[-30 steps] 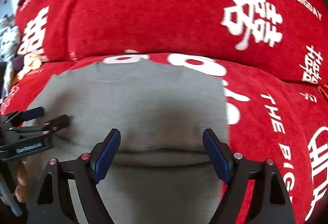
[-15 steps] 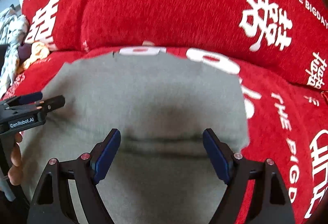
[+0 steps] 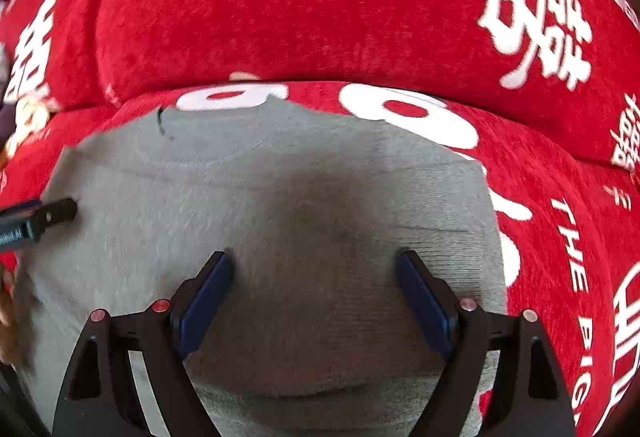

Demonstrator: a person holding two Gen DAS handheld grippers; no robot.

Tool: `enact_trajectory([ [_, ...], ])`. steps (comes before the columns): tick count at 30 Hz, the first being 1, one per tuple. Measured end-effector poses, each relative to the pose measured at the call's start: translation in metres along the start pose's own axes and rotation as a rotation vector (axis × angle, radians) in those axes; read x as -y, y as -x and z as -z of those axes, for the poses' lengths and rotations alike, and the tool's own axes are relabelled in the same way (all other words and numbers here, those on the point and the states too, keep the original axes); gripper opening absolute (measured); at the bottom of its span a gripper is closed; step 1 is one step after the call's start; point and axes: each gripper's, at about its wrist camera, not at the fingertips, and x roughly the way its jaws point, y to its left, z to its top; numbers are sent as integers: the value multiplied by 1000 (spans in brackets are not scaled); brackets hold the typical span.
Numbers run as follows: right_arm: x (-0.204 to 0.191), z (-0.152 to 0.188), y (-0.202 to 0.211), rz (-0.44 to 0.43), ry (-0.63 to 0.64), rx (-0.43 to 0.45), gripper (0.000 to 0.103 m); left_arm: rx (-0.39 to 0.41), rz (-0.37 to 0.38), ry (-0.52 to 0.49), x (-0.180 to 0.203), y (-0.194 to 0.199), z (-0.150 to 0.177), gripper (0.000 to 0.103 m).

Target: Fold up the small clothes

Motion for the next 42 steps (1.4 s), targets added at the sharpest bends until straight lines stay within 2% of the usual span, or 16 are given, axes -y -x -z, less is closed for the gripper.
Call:
enact_trajectory([
  [2, -6, 1, 5, -3, 8, 18, 87, 22, 30, -34, 11, 6, 1, 95],
  [4, -18, 0, 5, -29, 51, 18, 87, 44, 24, -88, 30, 9, 4, 95],
  [6, -31, 0, -3, 0, 109, 5, 88, 18, 6, -128, 45, 0, 5, 95],
  [8, -32, -1, -7, 9, 112, 6, 88, -6, -7, -129, 49, -7, 7, 96],
  [10, -27, -2, -3, 5, 68, -11, 88, 6, -10, -108, 47, 2, 9, 95],
  [13, -26, 10, 22, -42, 64, 35, 88, 44, 23, -116, 48, 22, 23, 95],
  [19, -36, 53, 46, -68, 87, 62, 88, 73, 35, -167, 57, 46, 68, 95],
  [23, -41, 88, 48, -12, 160, 57, 89, 62, 25, -212, 59, 50, 104, 95],
  [24, -40, 95, 50, -21, 160, 54, 89, 69, 30, -217, 56, 52, 114, 96],
  [28, -20, 126, 70, -54, 140, 95, 89, 84, 66, -184, 41, 69, 142, 96],
  [33, -5, 180, 101, -64, 188, 144, 89, 105, 79, -178, 27, 89, 184, 96],
  [36, 4, 213, 117, -47, 230, 175, 90, 108, 82, -167, 21, 97, 207, 96],
  [38, 12, 231, 124, -40, 233, 182, 92, 111, 79, -158, 15, 101, 225, 102],
  [42, 23, 255, 133, -35, 231, 181, 93, 96, 76, -114, -3, 109, 252, 102],
])
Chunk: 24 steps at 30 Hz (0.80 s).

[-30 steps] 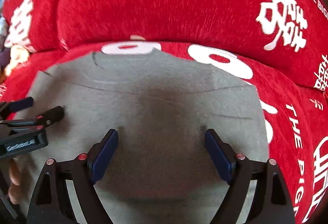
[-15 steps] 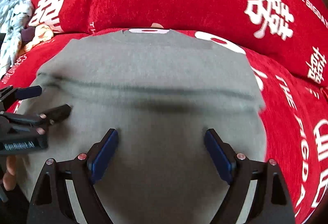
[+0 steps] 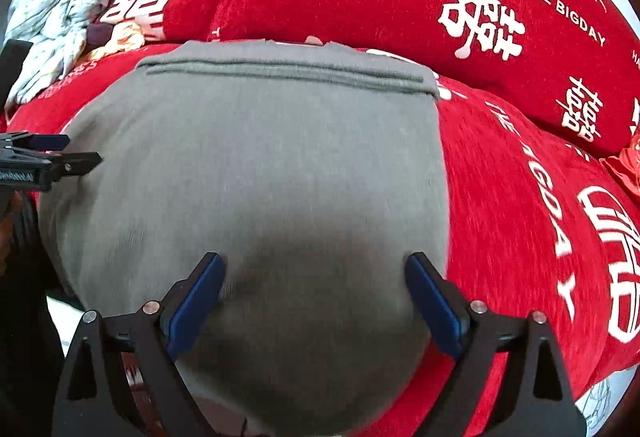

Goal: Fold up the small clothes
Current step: 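Grasp the sweater hem with both tools and fold it toward the collar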

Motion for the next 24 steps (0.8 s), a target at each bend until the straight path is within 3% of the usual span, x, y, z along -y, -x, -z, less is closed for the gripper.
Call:
enact_trajectory([
  [5, 11, 14, 17, 40, -53, -49, 94, -11, 38, 170, -42, 18, 21, 102],
  [9, 41, 32, 17, -11, -241, -85, 94, -98, 89, 258, -63, -4, 43, 102],
  [12, 47, 42, 19, -71, -274, -70, 93, -91, 149, 318, -69, -8, 45, 102],
  [14, 42, 43, 20, -112, -249, -72, 88, -80, 174, 318, -68, -6, 45, 102],
  [15, 38, 43, 21, -128, -234, -69, 79, -74, 184, 307, -65, -5, 45, 102],
  [19, 34, 44, 22, -180, -209, -61, 63, -47, 149, 210, -46, 1, 44, 84],
  [24, 51, 52, 21, -305, -314, -70, 62, -28, 192, 221, -47, 4, 45, 83],
])
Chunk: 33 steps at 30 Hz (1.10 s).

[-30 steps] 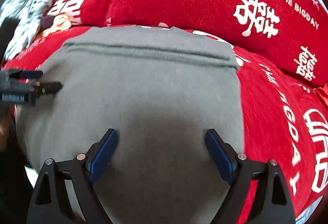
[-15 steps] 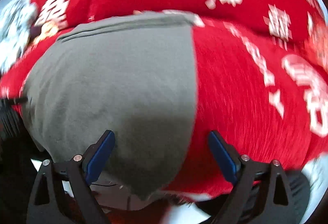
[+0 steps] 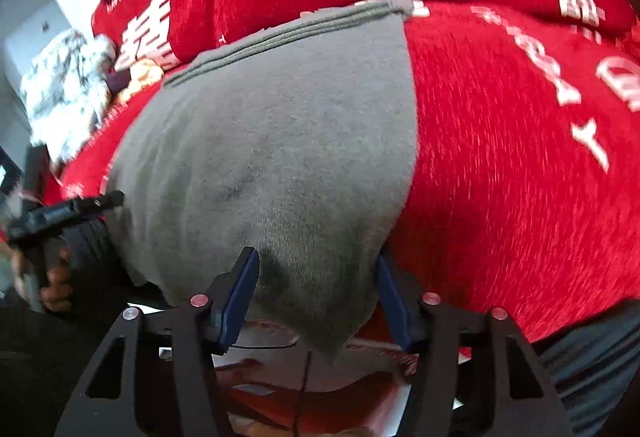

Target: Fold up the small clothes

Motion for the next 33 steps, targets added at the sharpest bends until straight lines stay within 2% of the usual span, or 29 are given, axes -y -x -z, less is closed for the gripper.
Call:
enact_trajectory([
  [4, 3, 0, -3, -58, -22, -13, 62, 2, -6, -15, 2, 0, -2, 81],
  [5, 1, 0, -5, -62, -15, -22, 61, 6, 5, -20, 1, 2, 0, 77],
  [6, -1, 0, -6, -64, -6, -29, 59, 17, 13, -20, 1, 5, 0, 66],
  [8, -4, 1, -9, -55, 7, -54, 58, 13, 37, 1, -5, 7, 1, 66],
  [9, -3, 2, -10, -56, 0, -60, 58, 11, 36, 8, -7, 6, 1, 68],
  [11, 0, 4, -12, -69, -24, -66, 58, 16, 57, 0, -5, 4, 1, 82],
  [12, 0, 3, -13, -70, -26, -68, 61, 3, 63, -22, 0, 2, 1, 94],
  [13, 0, 3, -13, -74, -27, -70, 62, -10, 47, -33, 2, -2, 1, 97],
  [15, -6, 1, -16, -64, -5, -70, 62, -19, 12, -60, 8, -6, 2, 97],
  [18, -14, 2, -16, -61, 33, -60, 61, -20, 19, -58, 8, -6, 1, 97],
  [20, -13, 3, -15, -73, 30, -54, 51, -12, 27, -41, 5, -3, 1, 86],
  [22, -10, 2, -16, -81, 8, -54, 14, 6, 8, -28, -1, 3, 3, 62],
  [23, -5, 1, -18, -88, -9, -63, 13, 12, 4, -18, -3, 5, 3, 55],
  [25, -1, 0, -19, -114, -30, -64, 13, 18, 21, 26, -12, 8, 1, 28],
  [27, 0, 0, -19, -121, -35, -58, 12, 10, 77, 79, -23, 10, -2, 13],
  [30, 5, -1, -13, -161, -61, -41, 12, -2, 119, 122, -29, 10, -3, 13],
  [33, 10, -7, 0, -239, -97, 15, 11, 11, 149, 126, -28, 19, -6, 12],
])
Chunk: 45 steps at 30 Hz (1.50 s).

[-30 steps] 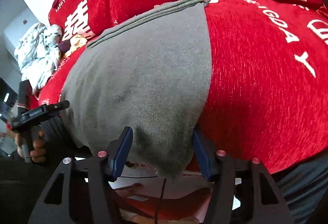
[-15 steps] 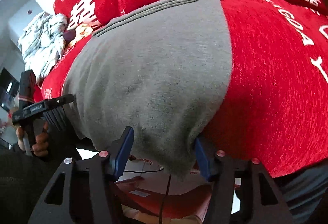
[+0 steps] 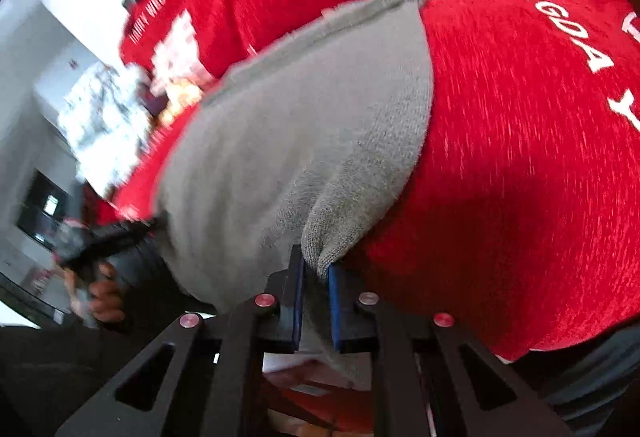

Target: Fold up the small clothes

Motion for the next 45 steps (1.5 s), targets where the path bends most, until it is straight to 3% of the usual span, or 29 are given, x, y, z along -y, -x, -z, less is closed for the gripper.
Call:
enact_trajectory([
  [6, -11, -35, 23, -135, 0, 121, 11, 133, 52, -96, 32, 38, -42, 12],
  [10, -13, -70, 20, -142, 7, 198, 11, 181, 19, -139, 46, 26, -87, 12],
  [16, -2, -109, -20, -55, -25, 164, 11, 60, -27, -38, 27, -34, -123, 13],
  [18, 1, -113, -31, -22, -24, 139, 11, 18, 6, 26, 12, -42, -121, 13],
  [20, 4, -112, -38, -5, -29, 118, 15, 32, 57, 63, 3, -34, -114, 32],
  [21, 6, -111, -38, -10, -39, 114, 16, 36, 78, 63, 1, -29, -110, 59],
  [22, 7, -111, -38, -8, -50, 112, 28, 48, 89, 58, 0, -21, -105, 82],
  [23, 9, -109, -37, -8, -60, 108, 37, 73, 88, 53, -1, -13, -98, 90],
  [24, 11, -106, -36, -11, -64, 103, 53, 100, 56, 43, 0, -5, -91, 101],
  [26, 12, -98, -33, -27, -43, 105, 55, 101, 33, 5, 2, 2, -77, 102],
  [30, 10, -83, -29, -26, -7, 95, 55, 10, 40, -22, 6, -15, -60, 102],
  [33, 9, -78, -25, -23, -2, 86, 55, 15, 13, -52, 21, -22, -59, 102],
  [36, 7, -73, -15, -23, -2, 88, 56, -10, 77, -88, 38, -23, -57, 102],
  [41, 5, -66, -29, -50, 25, 17, 56, 0, 28, -146, 49, -31, -54, 101],
  [42, 4, -67, -34, -66, 32, 8, 55, 5, 29, -135, 49, -30, -55, 94],
  [43, 3, -67, -38, -75, 36, 4, 53, 13, 35, -126, 48, -28, -56, 74],
  [44, 2, -69, -42, -87, 38, 6, 49, 14, 33, -125, 47, -27, -57, 61],
  [45, 3, -71, -45, -95, 32, 4, 29, 3, 13, -125, 45, -28, -58, 37],
])
